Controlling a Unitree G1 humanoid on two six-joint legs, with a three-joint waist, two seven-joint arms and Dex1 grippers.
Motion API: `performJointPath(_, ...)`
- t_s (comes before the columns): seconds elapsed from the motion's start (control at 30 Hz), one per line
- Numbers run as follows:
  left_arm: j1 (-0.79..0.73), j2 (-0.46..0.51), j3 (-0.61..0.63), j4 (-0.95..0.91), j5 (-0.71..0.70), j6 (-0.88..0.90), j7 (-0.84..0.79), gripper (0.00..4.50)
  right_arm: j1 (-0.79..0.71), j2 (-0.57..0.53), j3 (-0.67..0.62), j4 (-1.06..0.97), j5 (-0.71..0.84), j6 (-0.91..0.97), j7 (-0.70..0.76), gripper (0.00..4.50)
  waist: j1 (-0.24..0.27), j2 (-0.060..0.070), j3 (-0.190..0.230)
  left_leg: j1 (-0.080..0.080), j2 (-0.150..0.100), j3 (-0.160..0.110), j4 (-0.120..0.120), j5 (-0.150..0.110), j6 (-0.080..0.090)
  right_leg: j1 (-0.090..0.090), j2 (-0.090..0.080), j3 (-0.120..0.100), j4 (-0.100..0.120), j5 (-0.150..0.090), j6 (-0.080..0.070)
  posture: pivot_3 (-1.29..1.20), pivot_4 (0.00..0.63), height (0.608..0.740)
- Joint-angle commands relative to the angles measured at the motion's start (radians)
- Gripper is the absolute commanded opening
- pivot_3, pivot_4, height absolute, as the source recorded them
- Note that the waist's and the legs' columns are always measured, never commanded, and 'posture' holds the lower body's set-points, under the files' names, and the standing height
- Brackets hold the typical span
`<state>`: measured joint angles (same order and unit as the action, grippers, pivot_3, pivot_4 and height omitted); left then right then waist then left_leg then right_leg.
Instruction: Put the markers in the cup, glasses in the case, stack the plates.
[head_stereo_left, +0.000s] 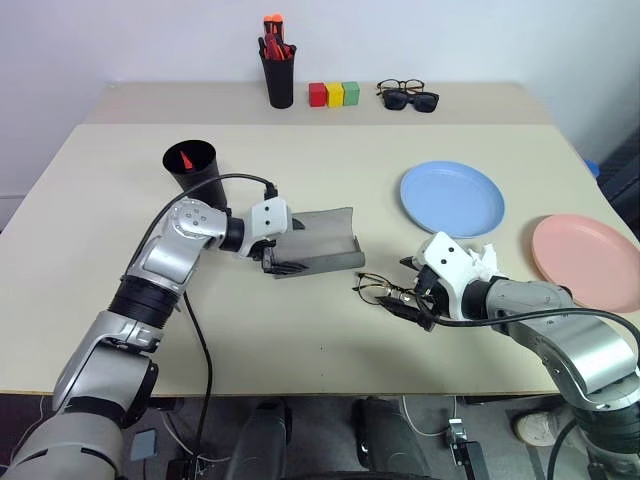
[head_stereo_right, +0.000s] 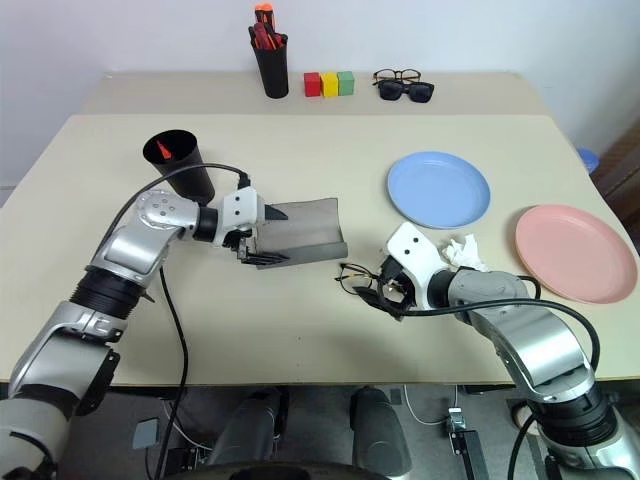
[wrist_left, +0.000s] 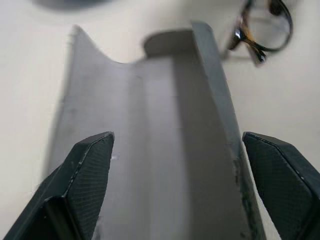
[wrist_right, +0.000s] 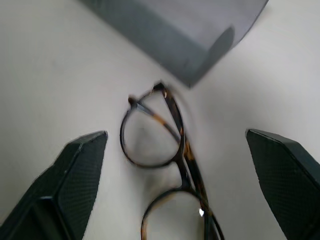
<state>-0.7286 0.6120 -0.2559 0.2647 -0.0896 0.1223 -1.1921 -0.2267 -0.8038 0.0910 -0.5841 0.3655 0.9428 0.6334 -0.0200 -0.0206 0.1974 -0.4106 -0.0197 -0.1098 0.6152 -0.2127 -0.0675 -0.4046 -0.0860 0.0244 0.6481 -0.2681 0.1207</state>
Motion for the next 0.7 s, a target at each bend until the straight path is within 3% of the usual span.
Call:
performJointPath(0.03,0.051,0.031,0.069,-0.095,-0.046,0.039,0.014,4.39,-0.003,-0.030,0.015,-0.002,-0.026,-0.043,0.025,4.25,-0.001,0.000,0.000,0.000,0.000,0.000,0.000,0.000,0.000,0.000,0.000,0.000,0.000,0.000,0.000,0.00,0.150,0.740)
performJointPath(0.13,0.125,0.057,0.117,-0.182,-0.076,0.102,0.038,4.42,-0.011,-0.041,0.045,0.021,-0.053,-0.063,0.036,3.23,-0.001,0.000,0.000,0.000,0.000,0.000,0.000,0.000,0.000,0.000,0.000,0.000,0.000,0.000,0.000,0.00,0.150,0.740)
performJointPath(0.33,0.228,0.078,0.191,-0.331,-0.140,0.217,0.094,4.42,-0.028,-0.041,0.063,0.046,-0.070,-0.071,0.044,0.12,0.002,0.000,0.000,0.000,0.000,0.000,0.000,0.000,0.000,0.000,0.000,0.000,0.000,0.000,0.000,0.00,0.150,0.740)
performJointPath(0.53,0.296,0.087,0.300,-0.427,-0.204,0.314,0.182,4.42,-0.054,-0.075,0.071,0.027,-0.112,-0.127,0.075,0.05,0.000,0.000,0.000,0.001,0.000,0.000,0.000,0.000,0.000,0.000,0.000,0.000,0.000,0.000,0.000,0.00,0.150,0.740)
performJointPath(0.7,0.371,0.116,0.389,-0.444,-0.221,0.342,0.243,4.42,-0.214,-0.065,0.055,-0.014,-0.081,-0.178,0.145,0.05,-0.008,0.000,0.000,0.001,0.000,0.000,0.000,0.000,0.000,0.000,0.000,0.000,0.000,0.000,0.000,0.00,0.150,0.740)
